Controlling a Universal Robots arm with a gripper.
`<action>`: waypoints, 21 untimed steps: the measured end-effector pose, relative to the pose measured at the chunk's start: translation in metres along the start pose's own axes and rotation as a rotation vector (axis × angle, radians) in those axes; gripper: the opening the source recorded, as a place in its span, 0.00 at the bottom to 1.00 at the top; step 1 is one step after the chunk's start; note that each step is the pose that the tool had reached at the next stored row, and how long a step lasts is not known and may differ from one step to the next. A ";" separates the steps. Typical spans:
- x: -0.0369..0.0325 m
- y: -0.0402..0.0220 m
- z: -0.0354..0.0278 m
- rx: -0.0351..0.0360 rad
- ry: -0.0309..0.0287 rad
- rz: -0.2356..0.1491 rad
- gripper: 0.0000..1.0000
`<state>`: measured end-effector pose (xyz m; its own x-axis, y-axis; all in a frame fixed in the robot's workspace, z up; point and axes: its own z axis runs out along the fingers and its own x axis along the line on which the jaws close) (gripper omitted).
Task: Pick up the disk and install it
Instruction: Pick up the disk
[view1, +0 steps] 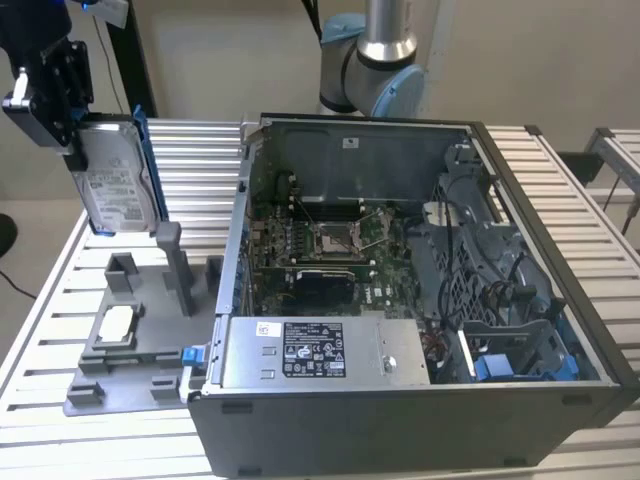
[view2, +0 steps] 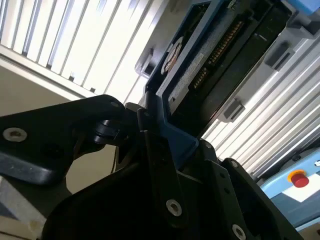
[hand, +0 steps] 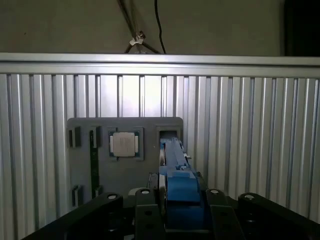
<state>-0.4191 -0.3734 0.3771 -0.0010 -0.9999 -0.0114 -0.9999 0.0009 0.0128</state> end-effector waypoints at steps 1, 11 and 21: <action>0.0000 0.0001 -0.0033 -0.0001 0.0001 0.000 0.00; -0.0004 0.0004 -0.0330 0.0001 0.0000 0.000 0.00; -0.0007 0.0008 -0.0605 0.0000 0.0000 0.000 0.00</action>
<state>-0.4191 -0.3734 0.4376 -0.0010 -0.9999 -0.0114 -0.9999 0.0009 0.0128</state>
